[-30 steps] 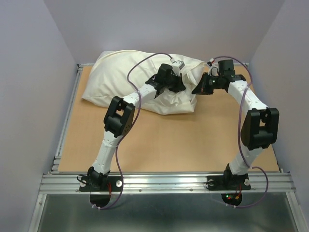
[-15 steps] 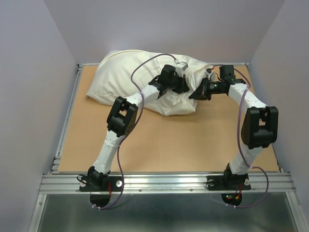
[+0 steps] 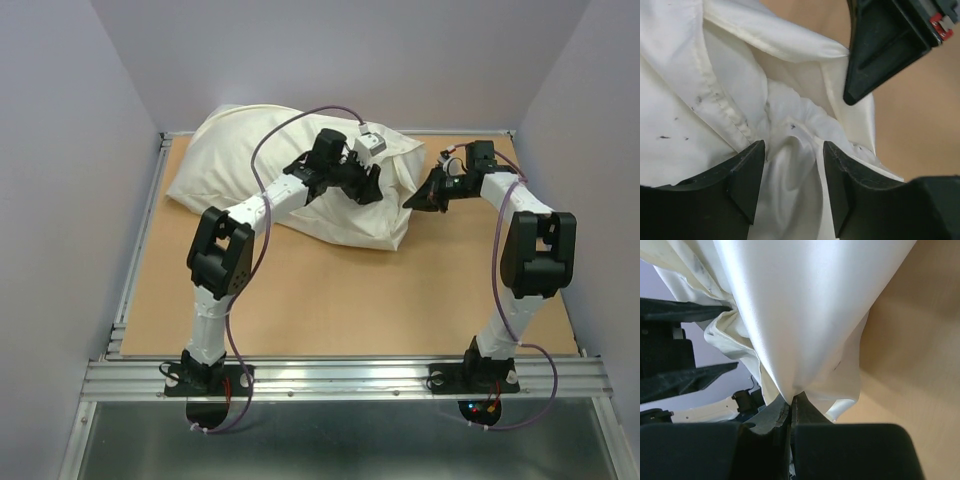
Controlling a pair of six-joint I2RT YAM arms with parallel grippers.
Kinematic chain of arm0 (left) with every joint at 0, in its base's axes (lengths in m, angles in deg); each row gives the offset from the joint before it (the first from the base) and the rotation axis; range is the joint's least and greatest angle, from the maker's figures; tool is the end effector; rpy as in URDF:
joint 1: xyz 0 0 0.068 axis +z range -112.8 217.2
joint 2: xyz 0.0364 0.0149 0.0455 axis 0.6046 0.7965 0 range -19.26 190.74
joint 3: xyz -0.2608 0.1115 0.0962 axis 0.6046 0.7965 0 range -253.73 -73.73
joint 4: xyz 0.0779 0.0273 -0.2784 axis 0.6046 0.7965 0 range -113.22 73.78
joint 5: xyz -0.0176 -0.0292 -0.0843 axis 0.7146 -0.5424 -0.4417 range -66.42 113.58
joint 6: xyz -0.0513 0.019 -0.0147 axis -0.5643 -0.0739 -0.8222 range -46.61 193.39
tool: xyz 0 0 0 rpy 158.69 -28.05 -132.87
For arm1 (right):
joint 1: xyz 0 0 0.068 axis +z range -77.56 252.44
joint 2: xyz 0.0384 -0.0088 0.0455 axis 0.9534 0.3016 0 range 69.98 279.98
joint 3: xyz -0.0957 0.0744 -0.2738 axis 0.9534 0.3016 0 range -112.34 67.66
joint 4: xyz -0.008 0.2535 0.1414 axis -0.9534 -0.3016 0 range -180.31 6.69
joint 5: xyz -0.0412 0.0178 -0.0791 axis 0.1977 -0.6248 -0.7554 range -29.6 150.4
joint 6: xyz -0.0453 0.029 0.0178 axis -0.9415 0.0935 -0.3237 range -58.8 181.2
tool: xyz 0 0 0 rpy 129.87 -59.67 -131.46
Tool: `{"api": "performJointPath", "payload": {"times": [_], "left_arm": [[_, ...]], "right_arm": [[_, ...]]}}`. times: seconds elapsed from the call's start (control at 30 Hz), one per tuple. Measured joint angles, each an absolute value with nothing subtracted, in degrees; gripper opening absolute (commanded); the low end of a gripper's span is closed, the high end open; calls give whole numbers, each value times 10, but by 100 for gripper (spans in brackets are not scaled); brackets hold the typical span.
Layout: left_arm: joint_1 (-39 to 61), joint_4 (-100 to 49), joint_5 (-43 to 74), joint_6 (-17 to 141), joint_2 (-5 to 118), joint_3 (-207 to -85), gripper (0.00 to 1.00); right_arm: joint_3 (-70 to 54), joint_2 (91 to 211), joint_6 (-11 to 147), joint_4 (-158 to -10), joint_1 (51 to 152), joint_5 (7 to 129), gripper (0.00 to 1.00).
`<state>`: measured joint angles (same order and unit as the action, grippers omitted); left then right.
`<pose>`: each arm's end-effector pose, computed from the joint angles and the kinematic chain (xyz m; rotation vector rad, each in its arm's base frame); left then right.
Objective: Put the pillow into the pillowcase
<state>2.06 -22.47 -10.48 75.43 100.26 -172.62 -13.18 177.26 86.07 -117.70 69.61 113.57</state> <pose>0.4306 -0.3303 0.2872 1.0105 1.7226 -0.9538 0.4288 0.0106 0.2373 0.2827 2.5082 1.3539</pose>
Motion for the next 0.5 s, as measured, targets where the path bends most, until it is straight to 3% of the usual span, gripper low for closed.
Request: {"api": "performJointPath", "payload": {"times": [0.5], "left_arm": [[-48, -54, -162, 1198, 968, -1740, 67]], "right_arm": [[-132, 1772, 854, -1179, 699, 1147, 1]]}}
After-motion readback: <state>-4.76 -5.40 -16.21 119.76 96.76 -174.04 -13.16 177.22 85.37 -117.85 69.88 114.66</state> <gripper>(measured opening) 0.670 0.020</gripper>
